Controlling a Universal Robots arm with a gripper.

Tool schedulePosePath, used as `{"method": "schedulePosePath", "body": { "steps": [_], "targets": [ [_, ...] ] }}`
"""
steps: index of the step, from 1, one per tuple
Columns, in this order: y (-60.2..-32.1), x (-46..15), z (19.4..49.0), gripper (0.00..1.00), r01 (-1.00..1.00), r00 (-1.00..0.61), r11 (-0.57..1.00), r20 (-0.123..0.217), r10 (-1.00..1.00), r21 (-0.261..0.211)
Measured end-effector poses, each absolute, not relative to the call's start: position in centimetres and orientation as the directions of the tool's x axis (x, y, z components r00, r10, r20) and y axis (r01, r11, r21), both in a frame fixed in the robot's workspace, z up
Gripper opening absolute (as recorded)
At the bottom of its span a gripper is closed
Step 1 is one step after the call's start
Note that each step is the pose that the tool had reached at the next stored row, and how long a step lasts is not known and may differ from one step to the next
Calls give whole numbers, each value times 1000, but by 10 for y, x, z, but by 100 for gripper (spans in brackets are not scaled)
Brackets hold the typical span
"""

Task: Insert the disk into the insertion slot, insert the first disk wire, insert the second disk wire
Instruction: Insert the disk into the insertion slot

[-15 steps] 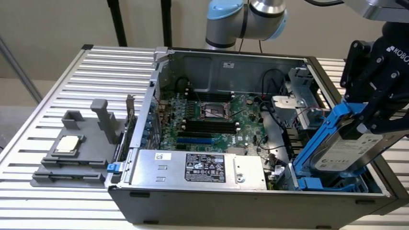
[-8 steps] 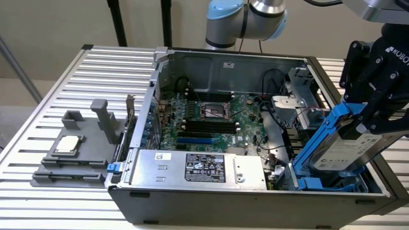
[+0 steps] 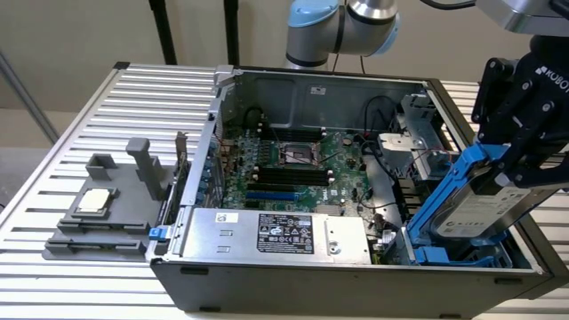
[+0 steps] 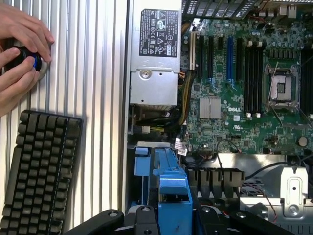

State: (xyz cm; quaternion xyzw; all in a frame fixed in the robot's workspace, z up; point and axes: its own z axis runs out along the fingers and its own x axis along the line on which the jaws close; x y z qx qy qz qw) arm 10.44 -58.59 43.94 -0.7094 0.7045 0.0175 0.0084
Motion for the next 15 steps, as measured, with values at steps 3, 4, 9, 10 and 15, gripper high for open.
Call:
{"method": "schedulePosePath", "body": {
  "steps": [3,4,9,10,15],
  "targets": [
    [-586,104,439,32,-1000,9,-9,-37,-999,13],
    [-586,104,439,32,-1000,10,-10,-37,-999,13],
    [-586,104,438,32,-1000,14,-15,-38,-999,13],
    [-586,104,437,32,-1000,15,-15,-39,-999,13],
    [-586,104,436,32,-1000,19,-19,-42,-999,12]
  ]
}}
